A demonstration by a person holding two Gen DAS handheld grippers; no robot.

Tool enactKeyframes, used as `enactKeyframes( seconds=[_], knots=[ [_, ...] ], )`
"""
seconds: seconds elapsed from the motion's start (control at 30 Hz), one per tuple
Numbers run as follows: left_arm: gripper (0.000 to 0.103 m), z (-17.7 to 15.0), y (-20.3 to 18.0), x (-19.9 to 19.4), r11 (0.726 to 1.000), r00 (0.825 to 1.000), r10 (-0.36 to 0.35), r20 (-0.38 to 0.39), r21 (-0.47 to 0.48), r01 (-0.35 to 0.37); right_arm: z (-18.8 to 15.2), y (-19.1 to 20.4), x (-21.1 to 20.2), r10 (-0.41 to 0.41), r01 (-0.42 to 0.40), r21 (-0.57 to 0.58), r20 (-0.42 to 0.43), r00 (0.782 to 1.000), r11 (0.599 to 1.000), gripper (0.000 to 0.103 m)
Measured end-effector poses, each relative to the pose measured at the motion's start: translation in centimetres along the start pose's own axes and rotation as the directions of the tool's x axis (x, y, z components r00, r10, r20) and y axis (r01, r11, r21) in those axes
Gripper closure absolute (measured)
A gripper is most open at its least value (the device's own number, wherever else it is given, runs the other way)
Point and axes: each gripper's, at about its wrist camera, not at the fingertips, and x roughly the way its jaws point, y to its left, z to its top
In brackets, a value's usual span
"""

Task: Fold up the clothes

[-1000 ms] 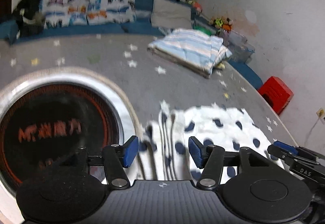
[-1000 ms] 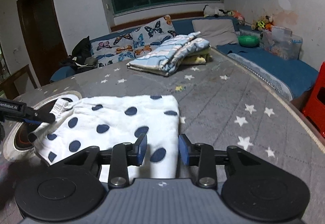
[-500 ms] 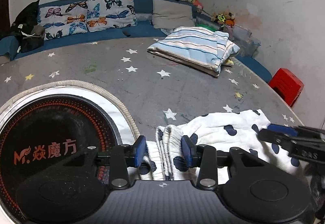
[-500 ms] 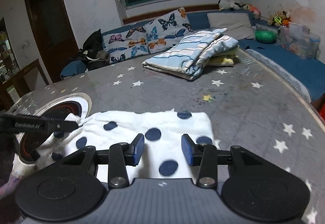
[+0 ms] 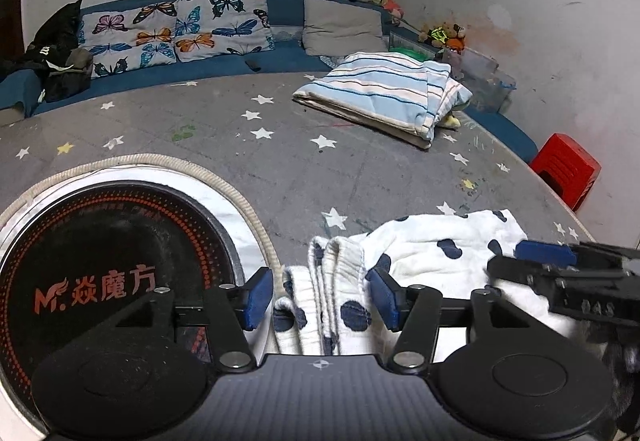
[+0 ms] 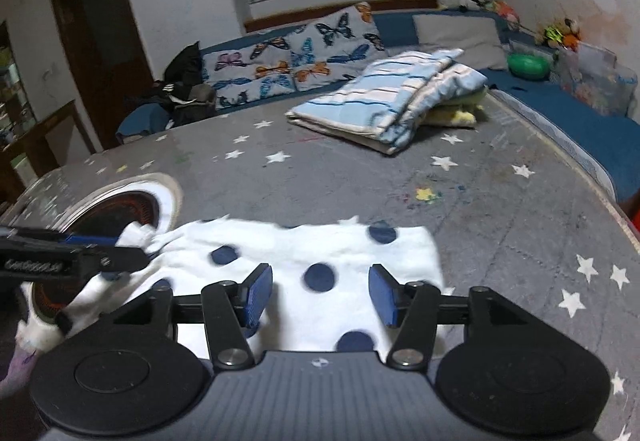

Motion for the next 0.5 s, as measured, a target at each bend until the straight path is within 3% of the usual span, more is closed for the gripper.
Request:
enactKeyframes(
  seconds=[0.13,0.2,0.5],
  knots=[
    [0.042,-0.5,-0.1,-0.4,1.000,1.000,0.007,0.003,0.007,-0.007,-1.2,1.3,-0.9,0.032,-0.032,-0.031,-0.004,0.999,0.999,0.037],
    [0.041,-0.7,-0.2,-0.5,1.000,1.000,0.012,0.004,0.015,-0.012,-1.9,2.0,-1.2,0.037,-0.037,-0.055,-0.009,0.999,0.998,0.028],
    [0.037,-1.2,-0.5,-0.7,0.999,1.000,0.023,0.006,0.026,-0.023,-4.9,4.6,-3.0,0.021,-0.021,-0.166,0.000,1.000,0.986,0.020]
  ],
)
